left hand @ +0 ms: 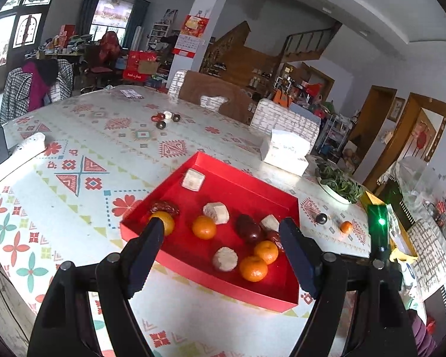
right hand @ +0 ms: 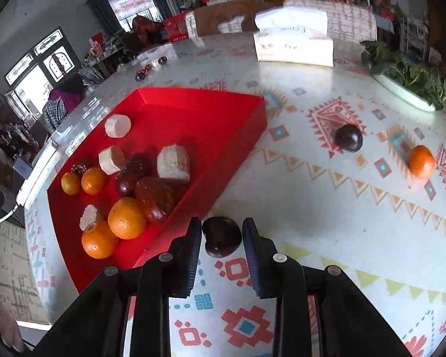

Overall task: Organize fruits
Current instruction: 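Lower the dark round fruit into the red tray and open the right tool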

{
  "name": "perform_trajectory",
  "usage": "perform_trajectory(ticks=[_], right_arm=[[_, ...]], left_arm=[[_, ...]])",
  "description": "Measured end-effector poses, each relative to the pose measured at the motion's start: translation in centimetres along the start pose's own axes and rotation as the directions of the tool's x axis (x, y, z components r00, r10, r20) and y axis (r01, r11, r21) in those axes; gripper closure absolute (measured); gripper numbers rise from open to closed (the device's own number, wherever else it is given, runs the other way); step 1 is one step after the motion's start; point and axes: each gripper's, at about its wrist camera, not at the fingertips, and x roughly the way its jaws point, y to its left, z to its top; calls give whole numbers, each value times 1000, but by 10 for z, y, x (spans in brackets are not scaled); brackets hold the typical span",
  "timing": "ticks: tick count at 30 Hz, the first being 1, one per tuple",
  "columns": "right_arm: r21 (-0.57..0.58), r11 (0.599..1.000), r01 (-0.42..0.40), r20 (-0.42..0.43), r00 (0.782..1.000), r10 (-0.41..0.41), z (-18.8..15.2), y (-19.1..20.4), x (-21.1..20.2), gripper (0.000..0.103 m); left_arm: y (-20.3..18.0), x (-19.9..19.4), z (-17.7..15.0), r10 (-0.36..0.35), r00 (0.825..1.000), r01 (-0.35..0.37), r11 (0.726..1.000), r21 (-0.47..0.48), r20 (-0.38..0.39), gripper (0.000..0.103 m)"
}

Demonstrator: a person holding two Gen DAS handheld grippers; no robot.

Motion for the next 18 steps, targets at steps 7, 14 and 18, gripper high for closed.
perform_trajectory(ticks=[7,14,18], right_arm=[[40,998,-48,112,993,43,9,4,-42,76],[-31,998,-47,95,994,50,53,48,-14,75],[-41,999,-10,77,997,13,67,57,6,74]], left_arm=[[22,1,3,25,1000,-24,998,-56,17,24],[29,5,1,41,999,-41,998,-53,-1,24],[30,5,1,44,999,-44,998,-52,-3,24]])
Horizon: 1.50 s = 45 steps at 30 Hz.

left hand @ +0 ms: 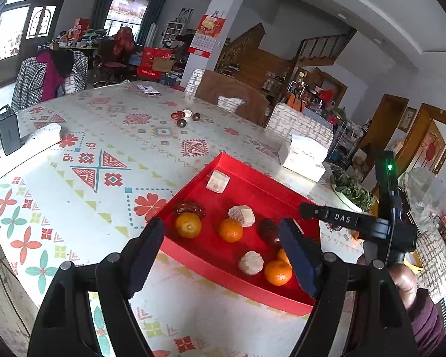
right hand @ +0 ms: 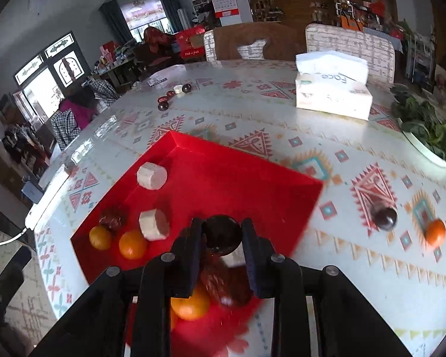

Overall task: Organize fruits
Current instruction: 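Lower the dark round fruit into the red tray and open the right tool, then grasp a dark round fruit with the left tool while the right tool grasps an orange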

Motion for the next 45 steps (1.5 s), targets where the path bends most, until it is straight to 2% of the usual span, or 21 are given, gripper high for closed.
perform_trajectory(ticks=[3,5,12,16,20,27,31,37,39,40,45], right_arm=[[5,1000,-10,25,1000,10,1,-3,-9,68],[14,1000,-15,47,999,15,1,-10,-18,56],[73,997,-3,115,993,-6,1,-45,-58,55],[88,994,65,140,987,-77,-8,-86,-88,55],[134,973,188,113,972,-204,-26,-139,-105,55],[220,944,247,46,964,-263,-38,-195,-85,55],[244,932,269,30,958,-285,-37,-211,-66,55],[286,931,226,38,968,-246,-41,-223,-46,55],[294,931,218,54,968,-244,-44,-226,-45,60],[303,928,216,53,969,-243,-45,-229,-45,68],[350,919,182,52,976,-213,-47,-239,-51,69]], left_arm=[[0,0,0,-1,1000,1,1000,-3,-1,24],[-1,2,-1,-7,1000,7,1000,-3,-11,24],[-20,-2,-3,-23,1000,23,998,50,-16,24],[-32,2,-4,-34,999,35,997,66,-22,24],[-52,13,-9,-81,995,85,993,81,-59,24],[-107,35,-16,-170,974,193,969,157,-148,24],[-144,48,-9,-165,972,202,949,242,-168,24],[-202,86,-3,-158,965,224,912,343,-212,24],[-219,101,-4,-157,961,234,900,368,-227,24],[-228,111,-5,-158,958,242,894,377,-240,24],[-270,173,-14,-130,935,262,880,396,-330,24]])
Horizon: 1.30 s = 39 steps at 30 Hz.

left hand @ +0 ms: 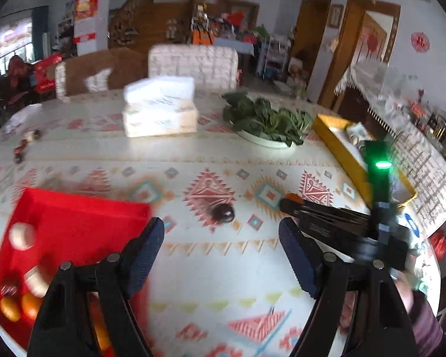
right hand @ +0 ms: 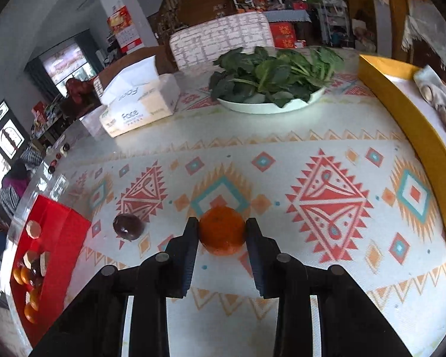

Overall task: Organize fruits
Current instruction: 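Grasp a dark round fruit with the left tool while the right tool grasps an orange, then carry the dark fruit and orange into the red tray and open both tools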

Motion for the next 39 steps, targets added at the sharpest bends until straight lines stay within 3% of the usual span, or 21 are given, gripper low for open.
perform_trajectory(ticks=[3,7,10,12,16,21,27,34,39], right_arm=[[69,997,-33,8,999,33,5,-20,-10,69],[157,986,-55,39,998,49,12,-48,-21,68],[178,983,-45,53,998,36,15,-56,-25,68],[184,982,-48,56,998,38,15,-57,-26,68],[185,981,-61,60,997,50,17,-56,-27,68],[167,983,-70,74,996,58,18,-51,-30,68],[151,977,-153,82,986,142,16,-43,-31,68],[66,966,-250,44,968,248,8,-5,-33,68],[27,960,-278,3,961,278,0,28,-34,68]], left_arm=[[-6,39,14,-1,999,0,1000,-16,-49,29],[-12,71,19,52,995,-50,998,24,-81,33],[-19,93,15,107,987,-98,992,80,-118,48],[-20,107,11,137,979,-122,987,106,-153,75],[-19,106,7,152,979,-137,984,111,-139,79],[-20,71,6,121,989,-114,991,73,-87,79],[5,-17,-6,54,998,-53,998,-34,27,79],[72,-106,-42,118,982,-81,969,-233,150,78],[102,-131,-62,216,962,-166,948,-271,168,78]])
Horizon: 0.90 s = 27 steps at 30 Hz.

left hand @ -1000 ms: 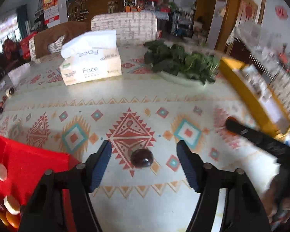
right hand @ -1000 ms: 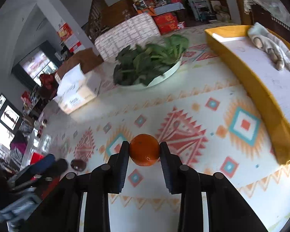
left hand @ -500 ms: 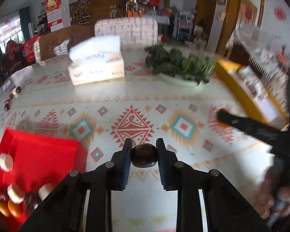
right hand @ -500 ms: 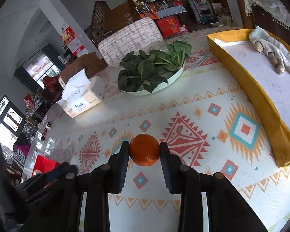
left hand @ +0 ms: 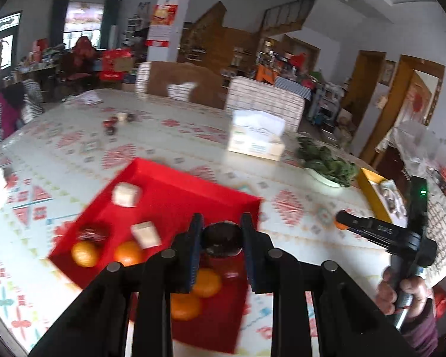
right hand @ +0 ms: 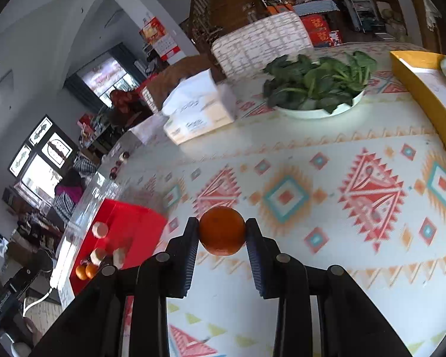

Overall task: Organize fruits
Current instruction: 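Carry the dark fruit and orange into the red tray and open both tools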

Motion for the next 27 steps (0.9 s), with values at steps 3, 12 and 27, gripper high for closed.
perform_trajectory(ticks=[3,12,27], right_arm=[[-14,1000,-9,-23,1000,8,-11,19,2,68],[-202,979,-23,-82,997,7,-47,110,13,68],[-468,883,36,-77,994,-82,-77,214,61,68]], left_arm=[[12,-5,-6,60,998,-61,998,10,29,78],[42,-16,-22,137,988,-139,990,14,69,78],[84,3,-27,130,987,-129,992,-13,97,78]])
